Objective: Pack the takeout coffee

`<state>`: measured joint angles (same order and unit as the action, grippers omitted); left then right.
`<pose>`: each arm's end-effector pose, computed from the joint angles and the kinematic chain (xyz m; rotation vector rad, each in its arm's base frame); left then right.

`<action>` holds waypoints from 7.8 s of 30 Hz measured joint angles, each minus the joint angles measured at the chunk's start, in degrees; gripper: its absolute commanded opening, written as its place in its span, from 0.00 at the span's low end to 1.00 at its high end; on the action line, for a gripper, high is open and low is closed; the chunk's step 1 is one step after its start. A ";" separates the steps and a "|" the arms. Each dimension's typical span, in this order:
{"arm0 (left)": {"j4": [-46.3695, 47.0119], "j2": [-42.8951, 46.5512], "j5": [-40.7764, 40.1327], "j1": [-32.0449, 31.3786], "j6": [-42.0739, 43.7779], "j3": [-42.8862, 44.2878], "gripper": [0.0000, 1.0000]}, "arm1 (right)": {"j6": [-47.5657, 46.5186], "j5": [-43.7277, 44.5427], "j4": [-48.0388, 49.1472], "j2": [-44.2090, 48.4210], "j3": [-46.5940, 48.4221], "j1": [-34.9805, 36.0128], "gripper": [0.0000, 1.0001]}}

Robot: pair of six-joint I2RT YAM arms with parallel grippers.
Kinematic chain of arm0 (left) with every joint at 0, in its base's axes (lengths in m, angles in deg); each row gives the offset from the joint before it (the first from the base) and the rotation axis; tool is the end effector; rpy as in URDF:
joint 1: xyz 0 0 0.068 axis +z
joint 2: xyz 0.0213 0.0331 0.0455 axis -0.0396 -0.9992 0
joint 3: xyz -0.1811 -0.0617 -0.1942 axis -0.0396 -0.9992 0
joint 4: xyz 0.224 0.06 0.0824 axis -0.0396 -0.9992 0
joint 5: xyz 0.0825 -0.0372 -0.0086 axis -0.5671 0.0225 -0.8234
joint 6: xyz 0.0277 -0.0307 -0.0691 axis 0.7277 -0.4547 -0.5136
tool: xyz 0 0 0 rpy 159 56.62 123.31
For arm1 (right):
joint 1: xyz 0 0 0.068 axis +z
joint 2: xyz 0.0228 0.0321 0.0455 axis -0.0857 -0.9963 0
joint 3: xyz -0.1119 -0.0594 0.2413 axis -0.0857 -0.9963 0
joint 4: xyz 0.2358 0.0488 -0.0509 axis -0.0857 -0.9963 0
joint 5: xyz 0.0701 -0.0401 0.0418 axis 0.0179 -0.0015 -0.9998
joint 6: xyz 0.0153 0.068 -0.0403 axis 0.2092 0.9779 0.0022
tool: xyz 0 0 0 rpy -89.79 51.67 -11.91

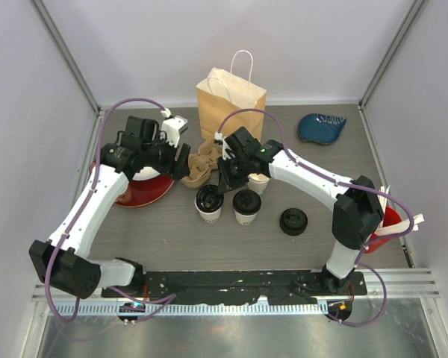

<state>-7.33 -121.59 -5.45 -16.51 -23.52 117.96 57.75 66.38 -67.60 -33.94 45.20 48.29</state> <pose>0.2500 -0.1098 0.3360 0.6722 2.2674 -0.5142 0.2647 0.2772 0.2525 -0.6494 2.5948 0.7691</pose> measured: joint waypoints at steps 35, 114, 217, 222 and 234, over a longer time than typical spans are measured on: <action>-5.77 -1.95 23.12 0.74 -1.07 11.08 0.72 | -18.47 -2.36 10.29 24.06 -4.76 3.82 0.01; -13.40 12.81 -19.45 -35.50 93.44 1.51 0.32 | -13.22 -5.38 1.60 13.31 5.33 4.31 0.01; -28.41 -7.63 10.14 3.98 -3.06 18.43 0.92 | -36.65 20.04 12.59 14.03 -4.90 13.31 0.01; -24.63 -6.43 8.48 12.66 -2.60 13.55 0.91 | -29.86 23.78 7.17 8.17 0.09 13.49 0.01; -15.87 -3.96 8.15 15.19 -2.93 0.66 0.91 | -25.83 24.55 0.59 0.74 5.57 13.88 0.01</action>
<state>-23.20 -125.54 2.70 -1.32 -26.45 118.61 31.92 90.92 -67.01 -33.20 50.78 62.17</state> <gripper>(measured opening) 0.905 0.056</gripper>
